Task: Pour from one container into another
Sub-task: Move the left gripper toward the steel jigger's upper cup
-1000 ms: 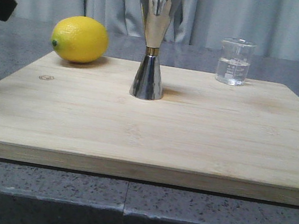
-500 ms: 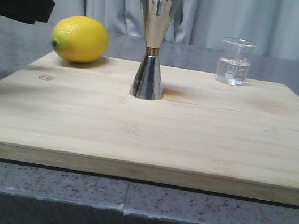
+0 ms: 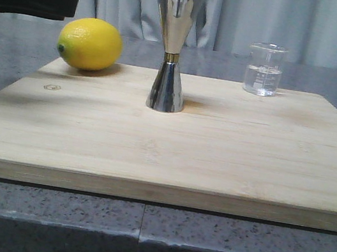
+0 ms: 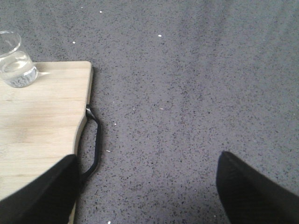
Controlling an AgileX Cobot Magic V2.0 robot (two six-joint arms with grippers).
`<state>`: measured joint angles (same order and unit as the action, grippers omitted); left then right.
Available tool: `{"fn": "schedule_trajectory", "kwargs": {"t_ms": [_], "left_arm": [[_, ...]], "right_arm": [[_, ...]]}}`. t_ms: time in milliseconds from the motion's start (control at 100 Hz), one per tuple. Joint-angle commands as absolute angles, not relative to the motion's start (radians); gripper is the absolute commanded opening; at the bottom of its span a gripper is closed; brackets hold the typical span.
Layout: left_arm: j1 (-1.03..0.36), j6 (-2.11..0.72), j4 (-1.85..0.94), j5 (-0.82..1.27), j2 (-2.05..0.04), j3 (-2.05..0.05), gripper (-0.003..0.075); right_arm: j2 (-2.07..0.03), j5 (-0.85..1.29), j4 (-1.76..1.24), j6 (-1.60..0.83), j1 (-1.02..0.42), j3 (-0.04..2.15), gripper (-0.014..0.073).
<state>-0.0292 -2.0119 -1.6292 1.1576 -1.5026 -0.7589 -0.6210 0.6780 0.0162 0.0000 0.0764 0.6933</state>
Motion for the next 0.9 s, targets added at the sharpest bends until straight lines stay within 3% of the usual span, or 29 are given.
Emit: {"fn": "schedule_trajectory", "kwargs": {"t_ms": [0, 520, 890], "left_arm": [[-0.050, -2.051, -1.724, 1.253, -1.478, -0.787, 0.0480], [-0.246, -2.224, -1.851, 1.205, -1.489, -0.787, 0.0480], [-0.265, -2.246, -1.851, 1.270, -1.643, -0.858, 0.0480]], "right_arm": [[-0.630, 0.598, 0.020, -0.008, 0.081, 0.727, 0.0564], [-0.630, 0.598, 0.020, -0.008, 0.081, 0.727, 0.0564], [-0.630, 0.592, 0.020, -0.008, 0.081, 0.727, 0.0564]]}}
